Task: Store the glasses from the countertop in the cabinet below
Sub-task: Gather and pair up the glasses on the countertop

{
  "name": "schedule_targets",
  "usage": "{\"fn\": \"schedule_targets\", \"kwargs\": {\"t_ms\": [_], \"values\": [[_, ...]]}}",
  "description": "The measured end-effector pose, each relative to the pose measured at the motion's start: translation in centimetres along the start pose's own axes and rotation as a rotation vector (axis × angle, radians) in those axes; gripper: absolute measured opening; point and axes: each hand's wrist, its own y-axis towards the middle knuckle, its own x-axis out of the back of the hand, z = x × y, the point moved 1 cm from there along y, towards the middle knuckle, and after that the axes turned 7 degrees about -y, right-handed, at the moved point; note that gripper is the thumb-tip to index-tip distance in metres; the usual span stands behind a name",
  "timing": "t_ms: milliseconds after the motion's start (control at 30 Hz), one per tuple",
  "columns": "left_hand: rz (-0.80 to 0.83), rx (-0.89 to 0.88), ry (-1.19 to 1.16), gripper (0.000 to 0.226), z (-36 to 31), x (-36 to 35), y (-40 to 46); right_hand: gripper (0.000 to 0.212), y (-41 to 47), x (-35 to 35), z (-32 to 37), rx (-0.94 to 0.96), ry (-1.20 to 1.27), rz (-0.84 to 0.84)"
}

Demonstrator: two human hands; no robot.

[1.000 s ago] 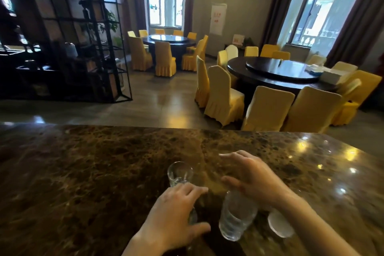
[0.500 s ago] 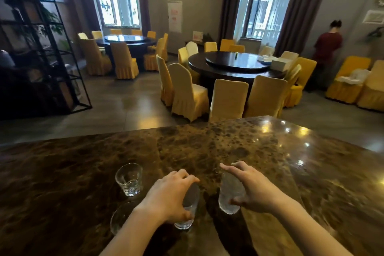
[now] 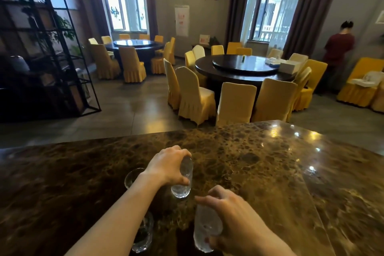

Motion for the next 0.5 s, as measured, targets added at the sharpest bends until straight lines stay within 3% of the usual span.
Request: {"fn": "schedule_targets", "kwargs": {"t_ms": [500], "values": [[0.046, -0.014, -0.027, 0.082, 0.7, -2.1, 3.2, 0.089, 4.0, -1.8, 2.9, -0.016, 0.004, 0.035]]}}
